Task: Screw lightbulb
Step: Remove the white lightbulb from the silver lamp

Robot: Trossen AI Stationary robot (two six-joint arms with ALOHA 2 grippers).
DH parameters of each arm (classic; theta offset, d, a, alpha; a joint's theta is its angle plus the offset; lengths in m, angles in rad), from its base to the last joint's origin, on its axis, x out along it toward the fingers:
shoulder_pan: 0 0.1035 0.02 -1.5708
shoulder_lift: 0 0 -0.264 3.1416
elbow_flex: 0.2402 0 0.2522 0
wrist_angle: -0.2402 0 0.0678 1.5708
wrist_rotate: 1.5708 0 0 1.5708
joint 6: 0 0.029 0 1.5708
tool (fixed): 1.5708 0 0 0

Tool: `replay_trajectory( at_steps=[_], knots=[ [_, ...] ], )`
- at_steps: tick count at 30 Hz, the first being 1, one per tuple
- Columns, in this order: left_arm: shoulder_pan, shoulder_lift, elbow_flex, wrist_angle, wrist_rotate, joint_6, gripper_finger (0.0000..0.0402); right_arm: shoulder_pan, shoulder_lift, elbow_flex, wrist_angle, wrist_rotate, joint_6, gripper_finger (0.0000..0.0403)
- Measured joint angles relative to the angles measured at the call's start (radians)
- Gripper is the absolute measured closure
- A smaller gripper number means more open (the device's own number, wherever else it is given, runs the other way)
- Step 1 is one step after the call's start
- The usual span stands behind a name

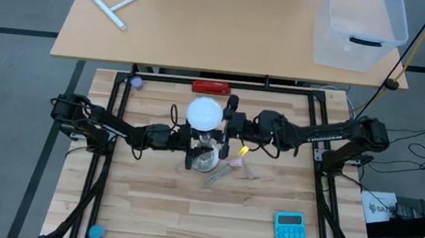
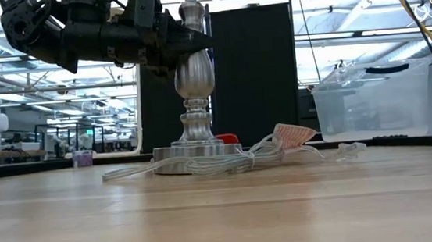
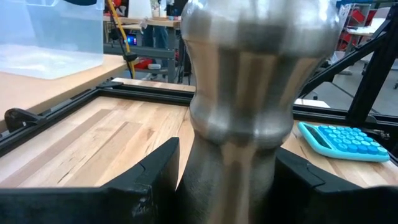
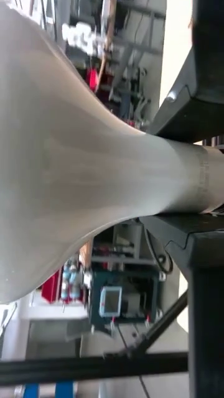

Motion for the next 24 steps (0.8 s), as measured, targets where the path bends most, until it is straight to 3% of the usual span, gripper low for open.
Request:
replay_trajectory(
  at_steps=[13,19,24],
  knots=[
    [0.000,0.000,-0.001,0.000,0.035,0.004,0.0211,-0.143,0.000,0.019,-0.027,-0.392,0.107,0.0263],
    [0.002,-0.001,-0.001,0.000,0.049,0.004,0.0211,-0.169,0.003,0.078,-0.111,-0.488,0.116,0.0257],
    [0.000,-0.001,-0.002,0.000,0.065,0.000,0.0211,-0.167,0.004,0.114,-0.171,-0.496,0.102,0.0258]
  ],
)
